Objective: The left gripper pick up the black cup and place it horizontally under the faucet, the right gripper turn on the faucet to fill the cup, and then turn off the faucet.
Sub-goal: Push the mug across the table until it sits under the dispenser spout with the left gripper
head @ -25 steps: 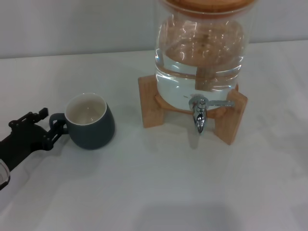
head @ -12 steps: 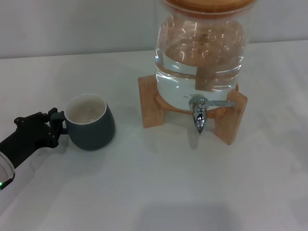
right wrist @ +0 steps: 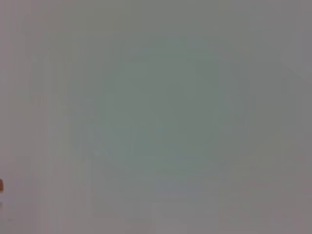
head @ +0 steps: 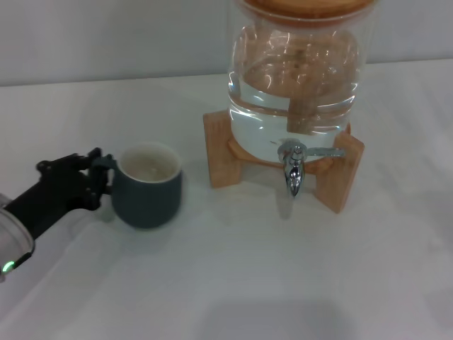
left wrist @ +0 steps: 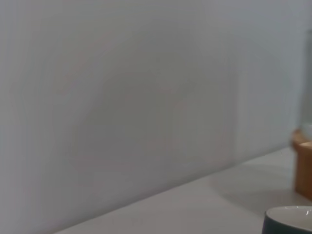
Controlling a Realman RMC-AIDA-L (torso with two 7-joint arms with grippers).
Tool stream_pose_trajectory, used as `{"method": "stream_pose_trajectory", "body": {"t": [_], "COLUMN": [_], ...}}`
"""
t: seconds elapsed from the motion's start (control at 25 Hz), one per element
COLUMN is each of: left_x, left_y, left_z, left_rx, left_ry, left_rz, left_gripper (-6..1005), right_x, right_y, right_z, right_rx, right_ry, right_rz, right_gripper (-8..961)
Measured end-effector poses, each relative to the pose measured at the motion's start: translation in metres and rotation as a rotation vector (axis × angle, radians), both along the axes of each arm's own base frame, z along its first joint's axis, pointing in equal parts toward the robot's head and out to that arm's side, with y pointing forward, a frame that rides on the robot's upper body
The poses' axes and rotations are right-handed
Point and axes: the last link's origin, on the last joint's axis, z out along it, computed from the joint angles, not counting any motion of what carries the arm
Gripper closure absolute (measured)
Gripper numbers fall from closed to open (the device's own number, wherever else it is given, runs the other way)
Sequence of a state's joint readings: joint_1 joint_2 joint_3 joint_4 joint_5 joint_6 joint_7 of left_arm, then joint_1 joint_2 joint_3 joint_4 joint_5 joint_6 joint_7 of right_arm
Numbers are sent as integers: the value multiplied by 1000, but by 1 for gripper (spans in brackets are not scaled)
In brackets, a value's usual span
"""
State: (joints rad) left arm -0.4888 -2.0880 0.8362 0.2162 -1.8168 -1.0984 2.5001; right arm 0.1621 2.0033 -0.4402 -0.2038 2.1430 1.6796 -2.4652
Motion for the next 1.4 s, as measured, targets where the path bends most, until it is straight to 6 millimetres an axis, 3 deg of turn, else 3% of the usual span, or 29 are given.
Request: {"method": "stream_pose_trajectory", "body": {"t": [0.56, 1.16, 1.4], "left_x": [34, 76, 102], "left_y": [-10, 2, 5], "left_z": [-30, -59, -80], "left_rx": [-146, -252, -307], "left_ry": [8, 24, 59], "left_rz": [-180, -275, -294], "left_gripper": [844, 846, 847], "right_x": [-3, -10, -11], "right_y": [2, 13, 14], "right_z": [-1, -2, -2], "right_rx": [-7, -13, -15], "right_ry": [-3, -5, -6], "right_rz": [15, 48, 51], "right_gripper": [191, 191, 191]}}
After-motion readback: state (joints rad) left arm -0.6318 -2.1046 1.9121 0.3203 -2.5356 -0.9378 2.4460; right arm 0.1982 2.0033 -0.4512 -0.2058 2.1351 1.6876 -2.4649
